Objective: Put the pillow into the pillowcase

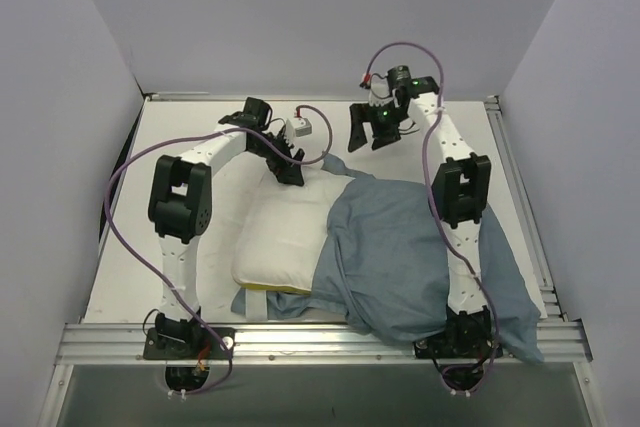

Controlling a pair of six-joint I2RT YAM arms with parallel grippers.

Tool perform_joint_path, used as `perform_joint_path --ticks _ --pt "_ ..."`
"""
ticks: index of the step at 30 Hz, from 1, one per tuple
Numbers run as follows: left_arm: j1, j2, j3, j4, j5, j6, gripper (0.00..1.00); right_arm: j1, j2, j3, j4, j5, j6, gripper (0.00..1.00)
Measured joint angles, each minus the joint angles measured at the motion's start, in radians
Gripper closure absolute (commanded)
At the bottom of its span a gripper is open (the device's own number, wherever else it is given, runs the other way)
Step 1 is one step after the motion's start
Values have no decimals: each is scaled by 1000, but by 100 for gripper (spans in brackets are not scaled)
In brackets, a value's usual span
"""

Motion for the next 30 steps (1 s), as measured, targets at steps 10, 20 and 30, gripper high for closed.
perform_joint_path --ticks 10,20,30 --pt "-19 -2 6 -87 -3 159 65 134 171 -101 55 -6 -17 38" --pt "-84 -154 -119 -131 -19 358 100 172 172 -76 61 -81 35 100" --pt "-267 -451 -266 -34 -88 375 100 235 84 -73 260 -218 460 100"
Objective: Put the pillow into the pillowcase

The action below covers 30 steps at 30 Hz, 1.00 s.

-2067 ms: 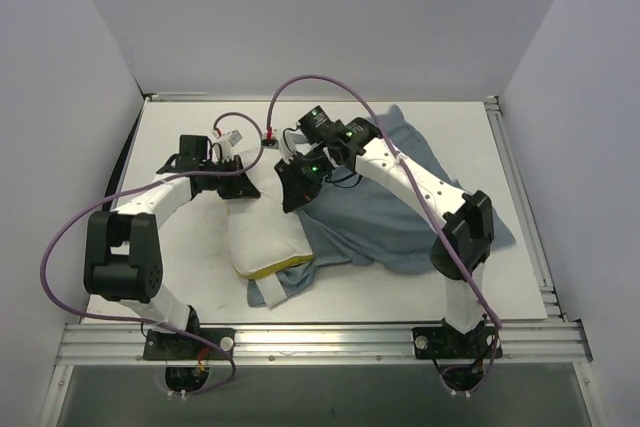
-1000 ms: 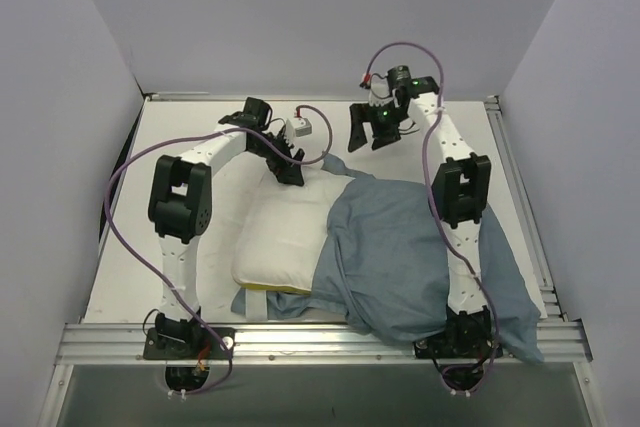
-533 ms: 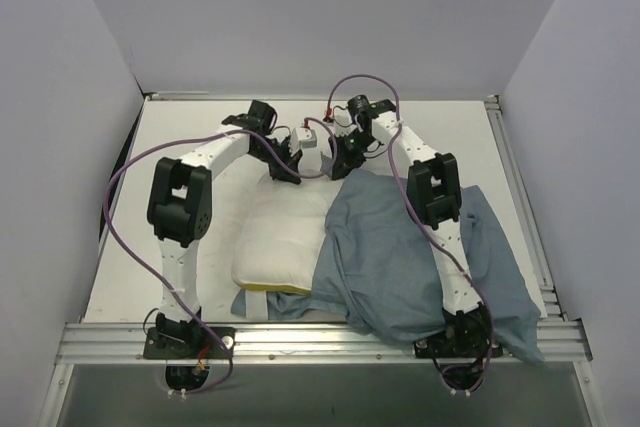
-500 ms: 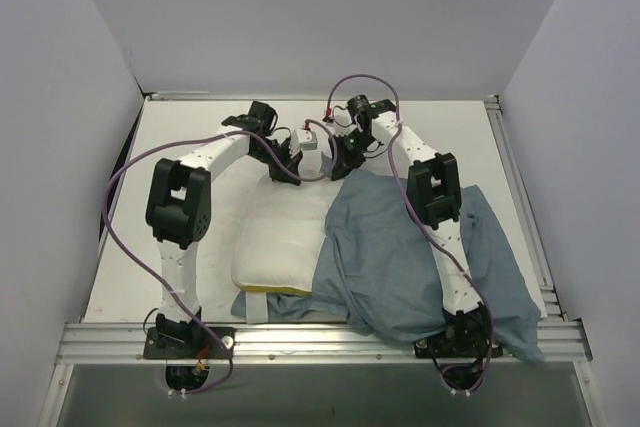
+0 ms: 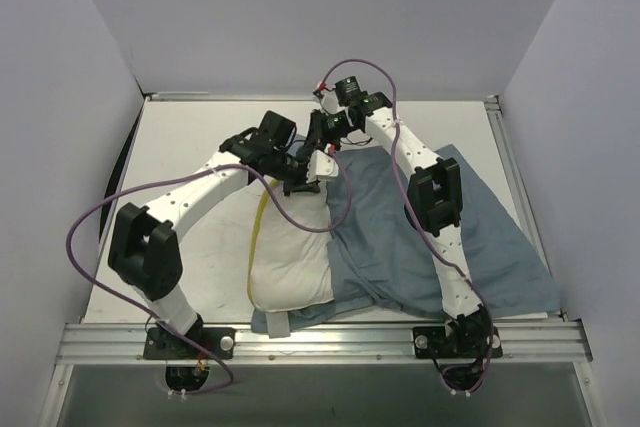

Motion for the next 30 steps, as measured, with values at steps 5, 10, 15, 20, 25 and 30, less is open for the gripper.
perform_joint_path --ticks 5,10,15,20,25,30 --pt "-18 -126 -104 106 -58 -40 100 25 -32 18 165 -47 188 100" --pt "4 -232 -259 200 -35 -51 100 27 -102 -63 288 -51 172 100" --pt "108 -288 -399 246 -31 -45 100 18 -188 -175 257 -40 97 100" --pt "148 -287 -419 299 -25 -56 100 3 -193 -183 248 -38 98 100" --pt "43 -249 -400 393 -66 -65 100 36 -192 -151 262 -33 163 100" --pt "-67 -179 -348 521 -129 -74 100 120 -188 -111 291 -24 278 100"
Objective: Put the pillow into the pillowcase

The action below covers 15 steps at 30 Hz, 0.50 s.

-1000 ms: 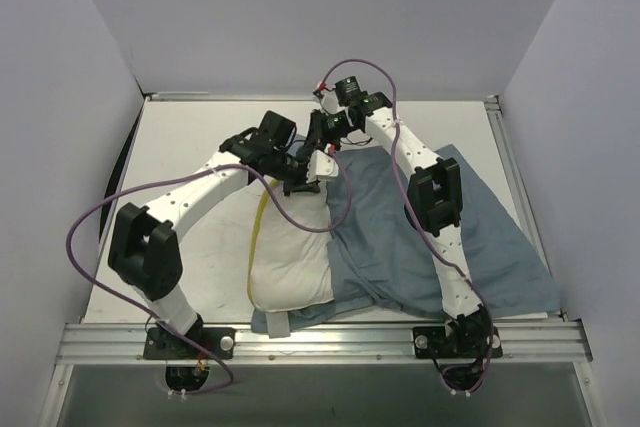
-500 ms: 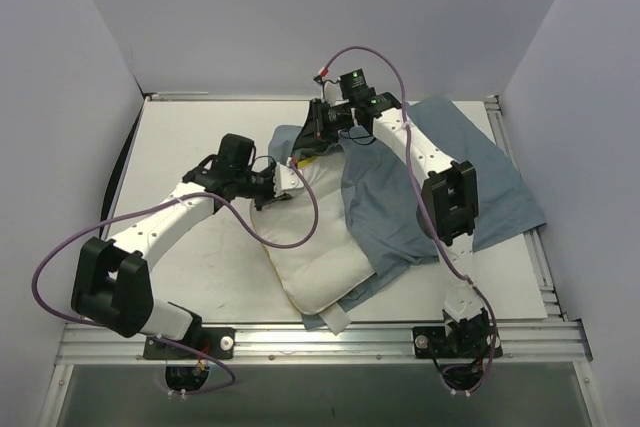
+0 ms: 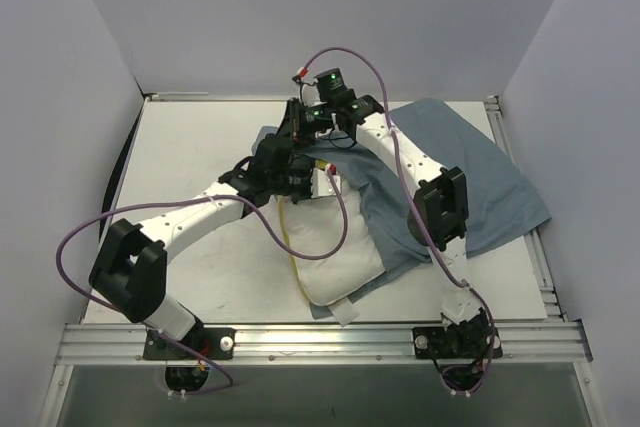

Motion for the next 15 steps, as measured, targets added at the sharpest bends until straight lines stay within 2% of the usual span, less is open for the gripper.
perform_joint_path --ticks 4,8,9,10,11,12,15 --pt "5 11 -14 66 -37 -5 100 23 -2 -15 47 3 77 100" --pt "78 5 -90 123 -61 -25 100 19 -8 -80 105 12 110 99" --pt "100 -3 -120 136 -68 -32 100 20 -5 -82 104 19 110 66" --pt "121 -14 -152 154 -76 -36 100 22 -4 -82 105 26 109 50" --pt "139 -29 -185 165 -94 -42 93 23 -3 -73 106 24 108 39" --pt "158 -39 -215 166 -111 -49 78 24 1 -46 104 24 103 23" --pt "195 -42 -265 124 -153 -81 49 6 -5 44 97 16 33 22"
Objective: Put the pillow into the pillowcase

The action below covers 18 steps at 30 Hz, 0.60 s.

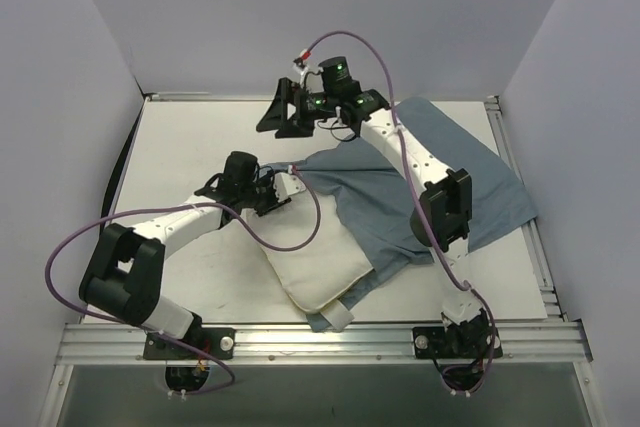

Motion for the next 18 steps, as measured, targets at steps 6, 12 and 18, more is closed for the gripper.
perform_joint_path --ticks 6,12,18 --pt "16 -106 53 -201 -24 -135 16 -224 -205 -198 -204 67 -323 27" --pt "-102 -270 95 -407 -38 -254 3 -404 -427 -604 -469 300 -643 33" --pt "-245 -220 95 -519 -47 -356 3 -337 -406 -806 -611 413 -806 34"
